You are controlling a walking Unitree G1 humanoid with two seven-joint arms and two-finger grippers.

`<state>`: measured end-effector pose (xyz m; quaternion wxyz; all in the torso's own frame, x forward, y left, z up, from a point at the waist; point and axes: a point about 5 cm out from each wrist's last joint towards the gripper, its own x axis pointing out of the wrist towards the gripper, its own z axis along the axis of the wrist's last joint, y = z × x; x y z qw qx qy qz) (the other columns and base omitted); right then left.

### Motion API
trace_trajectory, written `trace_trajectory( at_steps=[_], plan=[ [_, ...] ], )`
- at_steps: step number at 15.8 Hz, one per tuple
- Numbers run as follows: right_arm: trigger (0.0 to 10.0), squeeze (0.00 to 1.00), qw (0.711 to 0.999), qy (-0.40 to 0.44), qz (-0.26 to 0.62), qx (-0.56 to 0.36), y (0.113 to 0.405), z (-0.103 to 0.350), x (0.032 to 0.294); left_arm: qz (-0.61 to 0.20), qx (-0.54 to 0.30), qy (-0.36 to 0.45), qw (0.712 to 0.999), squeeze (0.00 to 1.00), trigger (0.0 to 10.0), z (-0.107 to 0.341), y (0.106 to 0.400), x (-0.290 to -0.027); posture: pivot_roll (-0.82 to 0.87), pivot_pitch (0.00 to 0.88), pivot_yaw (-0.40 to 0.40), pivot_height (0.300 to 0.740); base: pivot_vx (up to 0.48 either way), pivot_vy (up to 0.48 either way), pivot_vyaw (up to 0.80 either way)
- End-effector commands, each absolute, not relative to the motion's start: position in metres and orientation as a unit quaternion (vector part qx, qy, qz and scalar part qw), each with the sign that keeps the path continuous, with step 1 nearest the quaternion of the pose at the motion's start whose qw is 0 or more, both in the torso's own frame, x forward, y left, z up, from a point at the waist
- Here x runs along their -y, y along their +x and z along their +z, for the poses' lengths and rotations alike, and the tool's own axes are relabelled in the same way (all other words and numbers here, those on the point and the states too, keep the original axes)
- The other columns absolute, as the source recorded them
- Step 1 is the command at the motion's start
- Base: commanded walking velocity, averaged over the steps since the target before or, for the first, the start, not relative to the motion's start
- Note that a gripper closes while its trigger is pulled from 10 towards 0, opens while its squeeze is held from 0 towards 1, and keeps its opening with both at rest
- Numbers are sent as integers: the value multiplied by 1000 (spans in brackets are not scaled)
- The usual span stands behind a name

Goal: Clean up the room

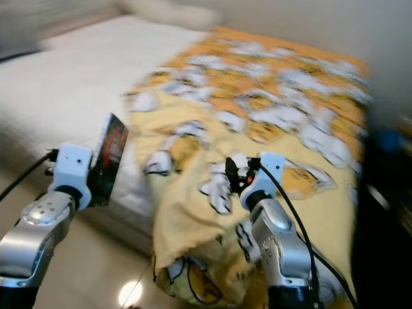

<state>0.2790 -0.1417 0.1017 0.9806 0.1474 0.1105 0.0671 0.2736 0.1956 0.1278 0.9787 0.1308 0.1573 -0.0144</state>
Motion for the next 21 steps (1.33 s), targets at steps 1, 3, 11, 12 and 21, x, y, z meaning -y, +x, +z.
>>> trace_trajectory(
  at_steps=[1,3,11,12,21],
  plan=[
    [10000,0,982,148,48,-109,278,102,151,-30,-126,133,983,0,10000,140,277,-186,0,0,-28,740,0,390,-769],
    [10000,0,981,152,45,-110,276,101,151,-30,-126,131,983,0,10000,140,275,-186,-8,0,-21,740,0,392,-772],
    [10000,0,980,153,48,-120,273,98,150,-27,-128,131,983,0,10000,139,274,-187,-16,0,-26,740,0,392,-776],
    [10000,0,980,153,49,-120,274,98,150,-26,-128,131,983,0,10000,139,274,-188,-16,0,-27,740,0,398,-775],
    [10000,0,981,138,52,-126,275,97,150,-29,-124,135,983,0,10000,140,277,-185,-20,0,-36,740,0,407,-665]
  ],
)
